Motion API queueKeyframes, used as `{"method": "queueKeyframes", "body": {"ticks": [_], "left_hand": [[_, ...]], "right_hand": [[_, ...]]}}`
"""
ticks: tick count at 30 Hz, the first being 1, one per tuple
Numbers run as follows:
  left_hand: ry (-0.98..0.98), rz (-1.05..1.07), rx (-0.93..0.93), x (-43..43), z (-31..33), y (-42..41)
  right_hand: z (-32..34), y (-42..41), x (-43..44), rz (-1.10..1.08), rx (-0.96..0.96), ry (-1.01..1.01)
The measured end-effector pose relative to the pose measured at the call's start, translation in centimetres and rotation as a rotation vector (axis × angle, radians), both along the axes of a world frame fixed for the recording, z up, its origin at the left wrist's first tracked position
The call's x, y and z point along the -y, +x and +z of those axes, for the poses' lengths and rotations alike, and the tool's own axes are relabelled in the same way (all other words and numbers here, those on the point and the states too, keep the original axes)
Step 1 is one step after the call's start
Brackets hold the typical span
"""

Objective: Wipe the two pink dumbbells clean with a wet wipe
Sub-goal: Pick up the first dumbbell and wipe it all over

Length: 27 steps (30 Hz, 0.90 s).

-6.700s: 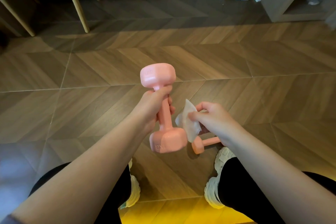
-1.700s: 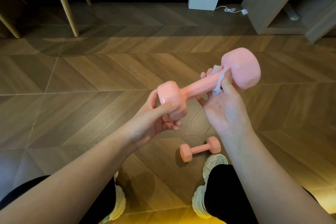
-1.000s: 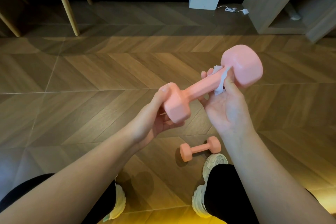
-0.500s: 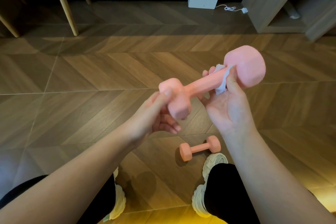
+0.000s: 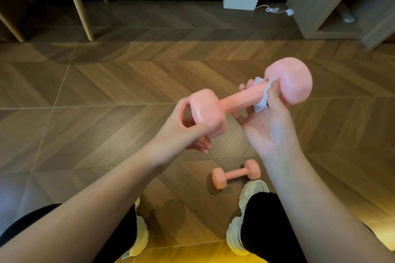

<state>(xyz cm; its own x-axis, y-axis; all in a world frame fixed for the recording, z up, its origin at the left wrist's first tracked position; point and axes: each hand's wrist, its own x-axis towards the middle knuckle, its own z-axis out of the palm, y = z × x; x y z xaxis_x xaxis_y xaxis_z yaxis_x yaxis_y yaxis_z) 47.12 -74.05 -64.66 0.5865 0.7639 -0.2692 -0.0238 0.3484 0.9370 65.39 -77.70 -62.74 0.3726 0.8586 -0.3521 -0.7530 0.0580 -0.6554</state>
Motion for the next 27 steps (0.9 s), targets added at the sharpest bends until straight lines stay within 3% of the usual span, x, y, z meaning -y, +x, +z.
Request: {"method": "queueKeyframes", "body": {"ticks": [3,7,13,23,27], "left_hand": [[-0.121,-0.054,-0.055,-0.03,0.1,0.24],[-0.119,0.029,0.042,0.31,-0.07,0.0],[0.296,-0.006,-0.067,0.21,-0.78,-0.11],[-0.066,0.007,-0.064,0.41,-0.43,0.17],[0.13,-0.038,-0.041,0.08,-0.76,-0.19]], "right_hand": [[-0.03,-0.17,0.01,0.026,0.005,0.016],[-0.18,-0.19,-0.19,0.031,0.018,0.02],[-0.53,0.15,-0.18,-0.023,-0.008,-0.019],[-0.47,0.05,-0.09,-0.001,0.009,-0.019],[-0.46,0.14,-0.16,-0.02,-0.008,-0.011]]}}
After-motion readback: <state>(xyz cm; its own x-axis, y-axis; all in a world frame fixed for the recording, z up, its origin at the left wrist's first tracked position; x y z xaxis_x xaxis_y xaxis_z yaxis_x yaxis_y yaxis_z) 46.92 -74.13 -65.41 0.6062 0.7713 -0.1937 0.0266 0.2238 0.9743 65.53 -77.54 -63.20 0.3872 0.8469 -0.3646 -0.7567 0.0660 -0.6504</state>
